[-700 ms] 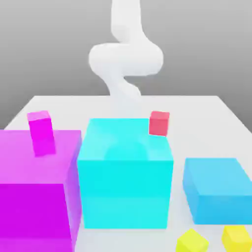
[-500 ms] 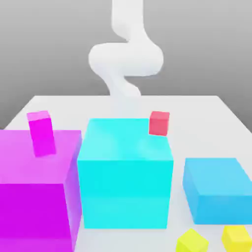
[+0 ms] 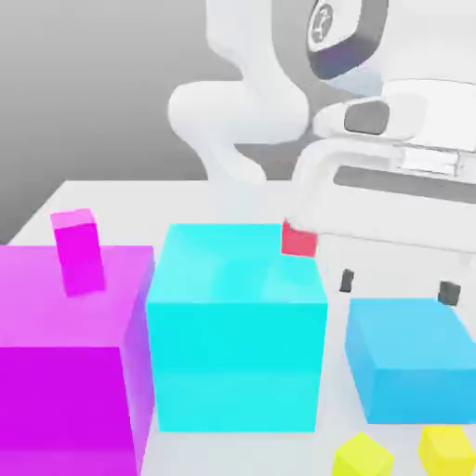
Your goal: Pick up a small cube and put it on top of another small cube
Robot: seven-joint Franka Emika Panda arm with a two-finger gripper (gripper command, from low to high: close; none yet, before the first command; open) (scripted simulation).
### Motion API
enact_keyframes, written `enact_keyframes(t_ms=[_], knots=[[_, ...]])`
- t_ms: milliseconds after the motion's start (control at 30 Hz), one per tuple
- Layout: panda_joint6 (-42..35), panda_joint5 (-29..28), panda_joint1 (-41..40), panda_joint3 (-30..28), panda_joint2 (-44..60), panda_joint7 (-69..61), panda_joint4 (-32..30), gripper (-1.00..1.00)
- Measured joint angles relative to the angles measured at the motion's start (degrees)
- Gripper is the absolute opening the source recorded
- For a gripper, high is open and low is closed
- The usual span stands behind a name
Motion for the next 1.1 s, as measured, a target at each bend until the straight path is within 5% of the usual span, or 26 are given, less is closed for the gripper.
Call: enact_keyframes(t_ms=[367,500,533,767,900,1100], knots=[[6.8,0.6,5.5,2.6,19.6,7.5,0.8,0.0],[12.3,-2.8,8.9,-0.7,27.8,10.7,2.6,0.0],[13.5,-3.7,9.7,-1.7,29.4,11.4,3.0,-1.0],[13.6,-3.7,9.8,-1.8,29.6,11.5,3.0,-1.0],[8.5,1.2,6.6,2.0,22.2,8.4,1.0,-1.0],[5.3,10.9,0.4,-0.9,12.2,16.9,-3.9,-1.0]])
